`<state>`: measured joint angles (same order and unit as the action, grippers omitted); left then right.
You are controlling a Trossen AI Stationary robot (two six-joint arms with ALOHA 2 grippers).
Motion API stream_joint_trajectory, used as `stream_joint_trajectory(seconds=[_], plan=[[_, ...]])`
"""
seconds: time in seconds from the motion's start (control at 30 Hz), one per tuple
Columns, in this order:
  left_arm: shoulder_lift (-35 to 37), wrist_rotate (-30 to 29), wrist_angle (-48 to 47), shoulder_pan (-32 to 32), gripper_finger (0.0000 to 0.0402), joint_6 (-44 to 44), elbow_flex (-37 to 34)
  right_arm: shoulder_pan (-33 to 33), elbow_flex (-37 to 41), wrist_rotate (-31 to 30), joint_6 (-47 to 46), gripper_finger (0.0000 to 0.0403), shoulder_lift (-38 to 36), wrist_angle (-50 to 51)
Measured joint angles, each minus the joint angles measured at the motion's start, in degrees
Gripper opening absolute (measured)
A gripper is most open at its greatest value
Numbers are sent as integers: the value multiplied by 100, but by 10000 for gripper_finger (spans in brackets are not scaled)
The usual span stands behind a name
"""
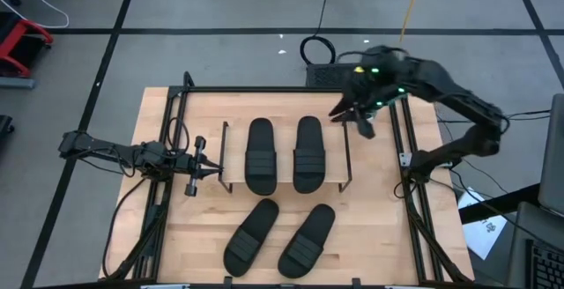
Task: Pick and place slides into the shelf
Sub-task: Put the right black slide under the shelf
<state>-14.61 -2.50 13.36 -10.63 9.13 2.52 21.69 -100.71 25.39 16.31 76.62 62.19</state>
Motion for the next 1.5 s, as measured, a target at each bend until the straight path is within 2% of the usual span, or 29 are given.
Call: stream_joint_trajectory(seconds=[0.07, 0.17, 0.33, 0.53, 0.63, 0.83, 0.9, 1.03, 1.23, 1.33, 1.5], plan=[[0, -4, -25, -2, 33, 4, 0, -83, 0, -247, -31, 16, -250, -40], [0, -51, -27, -1, 33, 15, 0, -240, 0, -589, -284, 14, -577, -49], [0, -56, -28, -2, 33, 15, 0, -821, 319, -1526, -610, 3, -1148, -349], [0, -57, -26, -2, 33, 15, 0, -1802, 1867, -2544, -794, 1, -2089, -1485], [0, -59, -26, 0, 33, 13, 0, -2057, 2804, -3125, -911, 1, -2718, -2110], [0, -59, -26, 0, 33, 9, 0, -2205, 4405, -3038, -1188, 1, -3850, -3364], [0, -59, -26, 0, 33, 5, 0, -2344, 4908, -2836, -1266, 1, -4202, -3819], [0, -59, -26, -2, 33, 0, 0, -2697, 5869, -2817, -1505, 0, -4707, -4738], [0, -61, -26, -1, 33, 0, 0, -3302, 6887, -2529, -1361, 0, -4837, -6198], [2, -79, -26, 0, 33, 22, 0, -3557, 7173, -2562, -1263, 0, -4830, -6488], [0, -464, -28, 0, 33, -77, 0, -4087, 7706, -2551, -1034, 0, -4821, -6774]])
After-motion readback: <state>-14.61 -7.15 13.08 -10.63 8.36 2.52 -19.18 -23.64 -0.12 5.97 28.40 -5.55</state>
